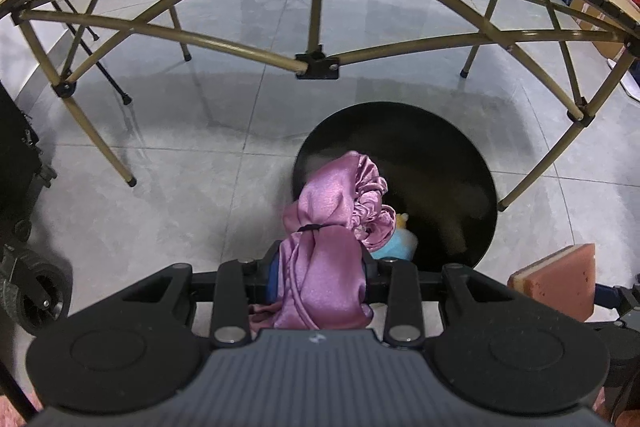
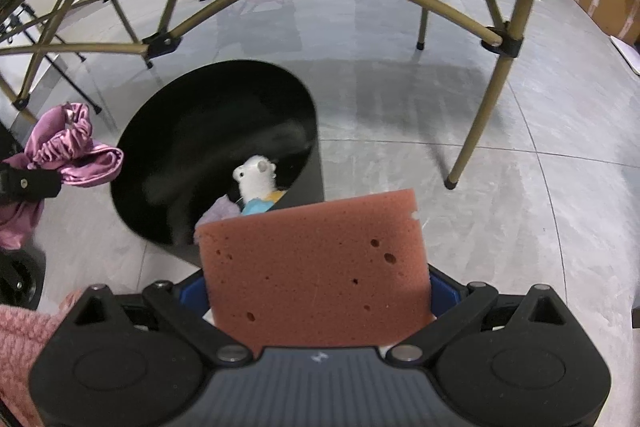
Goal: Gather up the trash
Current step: 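Lower the pink scrunchie into the black bin and open the left tool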
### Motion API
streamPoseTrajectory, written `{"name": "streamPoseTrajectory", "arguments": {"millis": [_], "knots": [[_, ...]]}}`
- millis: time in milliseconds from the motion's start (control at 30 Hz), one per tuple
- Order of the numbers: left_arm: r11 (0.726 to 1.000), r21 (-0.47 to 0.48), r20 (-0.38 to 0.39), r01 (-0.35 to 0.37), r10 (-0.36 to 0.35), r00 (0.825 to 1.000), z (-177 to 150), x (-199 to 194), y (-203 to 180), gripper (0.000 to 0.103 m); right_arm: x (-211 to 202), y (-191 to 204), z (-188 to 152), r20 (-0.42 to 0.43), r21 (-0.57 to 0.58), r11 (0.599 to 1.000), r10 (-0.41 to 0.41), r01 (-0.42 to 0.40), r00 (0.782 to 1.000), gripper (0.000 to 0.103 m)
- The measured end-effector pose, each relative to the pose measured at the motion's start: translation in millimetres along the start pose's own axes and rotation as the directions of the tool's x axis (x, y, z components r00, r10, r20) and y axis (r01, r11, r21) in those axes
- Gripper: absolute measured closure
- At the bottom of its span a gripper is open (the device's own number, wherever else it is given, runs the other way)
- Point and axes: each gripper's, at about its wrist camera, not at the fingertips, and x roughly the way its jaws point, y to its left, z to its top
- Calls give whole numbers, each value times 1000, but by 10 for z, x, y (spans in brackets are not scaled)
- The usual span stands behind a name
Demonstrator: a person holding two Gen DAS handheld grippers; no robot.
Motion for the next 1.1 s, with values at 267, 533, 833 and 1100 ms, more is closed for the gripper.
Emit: {"name": "streamPoseTrajectory", "arguments": {"millis": [267, 533, 833, 1100], "knots": [[1000, 7, -3, 11, -11, 1000, 178, 120, -236, 68, 84, -252, 101, 18, 63, 998, -24, 23, 1000, 2], [1000, 1, -18, 20, -20, 1000, 322, 262, -453, 68, 123, -406, 172, 42, 102, 994, -39, 34, 998, 2], [1000, -2, -22, 12, -12, 1000, 429, 399, -712, 68, 127, -571, 195, 59, 142, 988, -63, 55, 996, 2], [1000, -1, -29, -5, 5, 1000, 463, 505, -769, 61, 170, -654, 170, 45, 157, 985, -75, 68, 996, 2]]}}
